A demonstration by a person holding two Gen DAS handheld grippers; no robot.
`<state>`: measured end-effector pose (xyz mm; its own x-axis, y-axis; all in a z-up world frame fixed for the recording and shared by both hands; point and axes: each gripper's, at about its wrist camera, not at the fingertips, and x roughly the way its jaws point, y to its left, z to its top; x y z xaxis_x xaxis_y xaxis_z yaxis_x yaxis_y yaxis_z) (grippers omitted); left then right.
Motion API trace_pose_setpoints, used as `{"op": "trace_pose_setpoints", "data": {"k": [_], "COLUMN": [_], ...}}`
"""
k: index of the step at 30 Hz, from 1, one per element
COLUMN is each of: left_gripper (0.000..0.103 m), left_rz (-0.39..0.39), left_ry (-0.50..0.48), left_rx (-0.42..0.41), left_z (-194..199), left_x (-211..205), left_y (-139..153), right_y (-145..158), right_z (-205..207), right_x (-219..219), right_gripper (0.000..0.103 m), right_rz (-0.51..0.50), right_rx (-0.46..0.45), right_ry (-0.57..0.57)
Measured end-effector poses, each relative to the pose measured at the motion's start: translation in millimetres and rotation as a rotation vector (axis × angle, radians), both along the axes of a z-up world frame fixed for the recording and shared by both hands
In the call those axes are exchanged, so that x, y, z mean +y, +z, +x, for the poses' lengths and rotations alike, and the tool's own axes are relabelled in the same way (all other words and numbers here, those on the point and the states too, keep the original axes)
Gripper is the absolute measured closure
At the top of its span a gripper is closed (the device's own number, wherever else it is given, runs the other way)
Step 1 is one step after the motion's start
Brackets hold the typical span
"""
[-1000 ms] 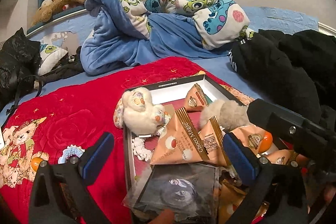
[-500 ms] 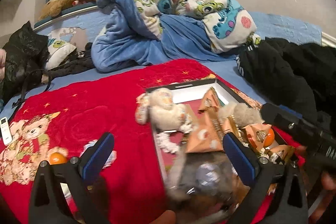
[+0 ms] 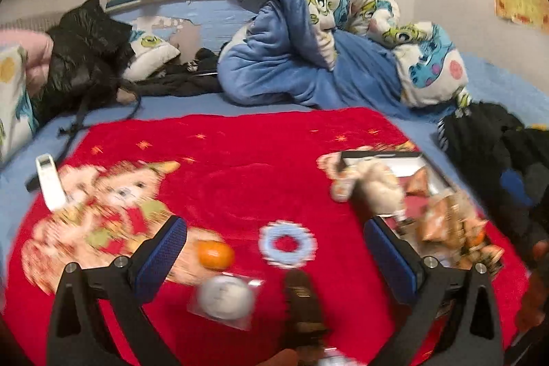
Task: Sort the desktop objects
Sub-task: 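Withdraw both grippers from the box toward the orange and blue ring, then grasp the orange with the left gripper while the right grasps the blue crocheted ring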
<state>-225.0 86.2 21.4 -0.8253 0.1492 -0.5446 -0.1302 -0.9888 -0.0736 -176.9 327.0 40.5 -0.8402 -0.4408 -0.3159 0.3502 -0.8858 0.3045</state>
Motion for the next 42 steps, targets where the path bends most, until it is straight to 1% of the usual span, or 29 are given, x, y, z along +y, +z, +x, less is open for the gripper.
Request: {"op": "trace_pose_setpoints", "data": {"k": [1, 3, 4, 7, 8, 10, 12, 14, 16, 20, 22, 25, 27, 29, 31, 34, 35, 36, 38, 39, 42], "left_gripper": [0.0, 0.0, 0.0, 0.0, 0.0, 0.0, 0.0, 0.0, 0.0, 0.0, 0.0, 0.0, 0.0, 0.0, 0.0, 0.0, 0.0, 0.0, 0.0, 0.0, 0.0], "left_rz": [-0.022, -0.028, -0.035, -0.08, -0.083, -0.062, -0.055, -0.07, -0.058, -0.052, -0.036, -0.026, -0.035, -0.037, -0.064, -0.096, -0.1, -0.1, -0.09, -0.085, -0.069], "left_ry": [0.001, -0.006, -0.01, 0.013, 0.023, 0.02, 0.017, 0.024, 0.023, 0.036, 0.023, 0.018, 0.025, 0.014, 0.025, 0.041, 0.045, 0.048, 0.051, 0.055, 0.061], "left_rx": [-0.011, -0.027, -0.033, -0.024, -0.021, -0.03, -0.037, -0.073, -0.087, -0.174, -0.207, -0.211, -0.235, -0.268, -0.282, -0.292, -0.293, -0.293, -0.293, -0.297, -0.315], "left_z": [-4.7, -13.1, -17.0, -24.3, -26.4, -35.4, -45.7, -61.0, -70.1, -88.8, -94.0, -94.5, -98.0, -102.6, -104.4, -105.8, -105.5, -105.3, -104.8, -105.4, -108.5], "left_x": [-6.5, -15.1, -20.3, -30.8, -33.9, -44.1, -49.0, -52.5, -57.3, -65.6, -67.4, -67.4, -66.5, -64.9, -62.6, -59.4, -59.4, -60.1, -62.4, -63.7, -67.2], "left_y": [0.9, 1.9, 0.3, -10.3, -14.0, -27.5, -40.9, -55.5, -66.9, -92.6, -99.9, -102.8, -108.0, -115.3, -119.1, -120.8, -121.3, -121.3, -121.4, -121.6, -124.5], "right_y": [3.3, 6.9, 7.2, 4.1, 1.5, -6.3, -18.3, -30.3, -47.7, -82.7, -96.5, -109.1, -110.4, -111.9, -112.9, -109.5, -107.5, -105.9, -104.8, -106.1, -117.5], "right_z": [-3.8, -13.8, -22.3, -42.7, -48.7, -62.6, -77.3, -85.6, -93.1, -108.8, -112.0, -118.4, -119.0, -117.7, -116.1, -112.6, -111.2, -109.8, -108.9, -109.0, -115.5], "right_x": [-13.3, -36.8, -52.4, -84.6, -93.3, -108.9, -118.3, -120.8, -122.3, -129.3, -130.3, -130.1, -128.5, -128.5, -129.6, -126.3, -125.2, -125.3, -129.8, -133.4, -142.3], "right_gripper": [0.0, 0.0, 0.0, 0.0, 0.0, 0.0, 0.0, 0.0, 0.0, 0.0, 0.0, 0.001, 0.008, 0.01, 0.01, 0.012, 0.017, 0.021, 0.022, 0.025, 0.031], "right_rz": [0.014, 0.023, 0.024, 0.002, -0.004, -0.033, -0.052, -0.06, -0.054, 0.022, 0.055, 0.095, 0.12, 0.133, 0.143, 0.111, 0.099, 0.086, 0.079, 0.091, 0.135], "right_rx": [-0.003, -0.015, -0.038, -0.074, -0.082, -0.094, -0.13, -0.14, -0.145, -0.227, -0.256, -0.301, -0.308, -0.309, -0.305, -0.281, -0.27, -0.261, -0.256, -0.257, -0.315], "right_ry": [0.006, 0.026, 0.038, 0.09, 0.1, 0.106, 0.095, 0.063, 0.021, 0.011, -0.016, -0.062, -0.081, -0.091, -0.087, -0.061, -0.052, -0.037, -0.002, 0.014, 0.024]}}
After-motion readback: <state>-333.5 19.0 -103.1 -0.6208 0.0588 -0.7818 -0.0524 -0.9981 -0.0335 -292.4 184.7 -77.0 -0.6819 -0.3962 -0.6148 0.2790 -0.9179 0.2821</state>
